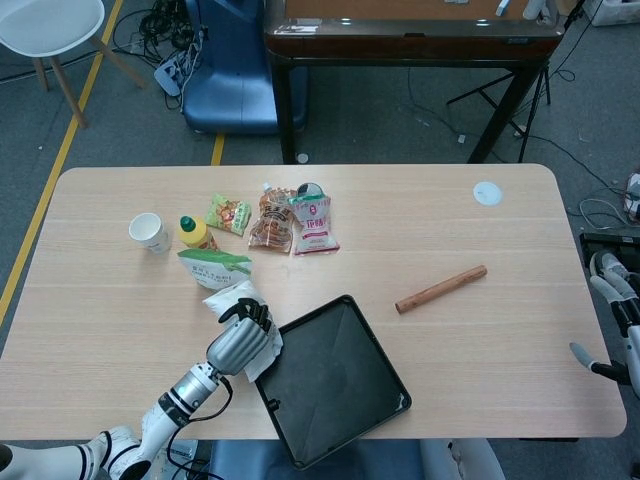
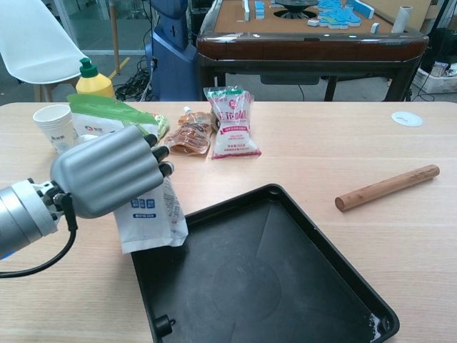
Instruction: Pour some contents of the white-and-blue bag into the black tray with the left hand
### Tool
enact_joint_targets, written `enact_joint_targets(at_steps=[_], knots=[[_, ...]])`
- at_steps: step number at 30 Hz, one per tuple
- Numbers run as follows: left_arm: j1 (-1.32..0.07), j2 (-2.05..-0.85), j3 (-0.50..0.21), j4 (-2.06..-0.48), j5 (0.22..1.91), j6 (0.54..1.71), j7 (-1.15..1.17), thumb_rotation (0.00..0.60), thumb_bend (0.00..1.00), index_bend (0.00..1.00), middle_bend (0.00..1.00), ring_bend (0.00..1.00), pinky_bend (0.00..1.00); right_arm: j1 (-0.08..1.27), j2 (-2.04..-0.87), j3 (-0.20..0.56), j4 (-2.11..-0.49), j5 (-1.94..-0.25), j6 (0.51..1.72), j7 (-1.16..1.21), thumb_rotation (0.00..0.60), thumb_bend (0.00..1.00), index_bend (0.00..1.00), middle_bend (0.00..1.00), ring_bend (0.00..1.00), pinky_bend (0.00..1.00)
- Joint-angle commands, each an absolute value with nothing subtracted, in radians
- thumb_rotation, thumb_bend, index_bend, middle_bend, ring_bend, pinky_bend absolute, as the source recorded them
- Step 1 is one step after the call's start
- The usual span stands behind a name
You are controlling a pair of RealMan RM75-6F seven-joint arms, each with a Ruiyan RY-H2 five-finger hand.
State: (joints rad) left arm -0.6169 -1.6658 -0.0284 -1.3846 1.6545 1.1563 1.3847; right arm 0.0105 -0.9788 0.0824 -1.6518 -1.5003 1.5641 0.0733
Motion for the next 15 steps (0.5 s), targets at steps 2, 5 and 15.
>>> enact_joint_targets(at_steps=[2, 5, 15], knots=[[-0.619, -1.666, -0.036, -1.399, 1.642, 1.148, 1.337, 0.600, 0.21, 0.54, 0.73, 0.67, 0.78, 0.010, -0.980, 0.082, -1.651, -1.501, 1.564, 0.074, 0.600, 0.19, 0.07, 0.13, 0.03, 0.16], [-0.628, -1.667, -0.049, -1.384, 1.658, 1.165, 1.283, 0.600, 0.21, 0.54, 0.74, 0.68, 0.78, 0.010, -0.979, 0.083, -1.652, -1.500, 1.564, 0.073, 0.600, 0.19, 0.07, 0.13, 0.02, 0.16], [-0.643, -1.657, -0.067, -1.371, 1.639, 1.160, 1.043, 0.600, 0.21, 0.54, 0.74, 0.68, 0.78, 0.009, -0.980, 0.084, -1.654, -1.499, 1.563, 0.069, 0.600, 0.19, 0.07, 0.13, 0.03, 0.16]])
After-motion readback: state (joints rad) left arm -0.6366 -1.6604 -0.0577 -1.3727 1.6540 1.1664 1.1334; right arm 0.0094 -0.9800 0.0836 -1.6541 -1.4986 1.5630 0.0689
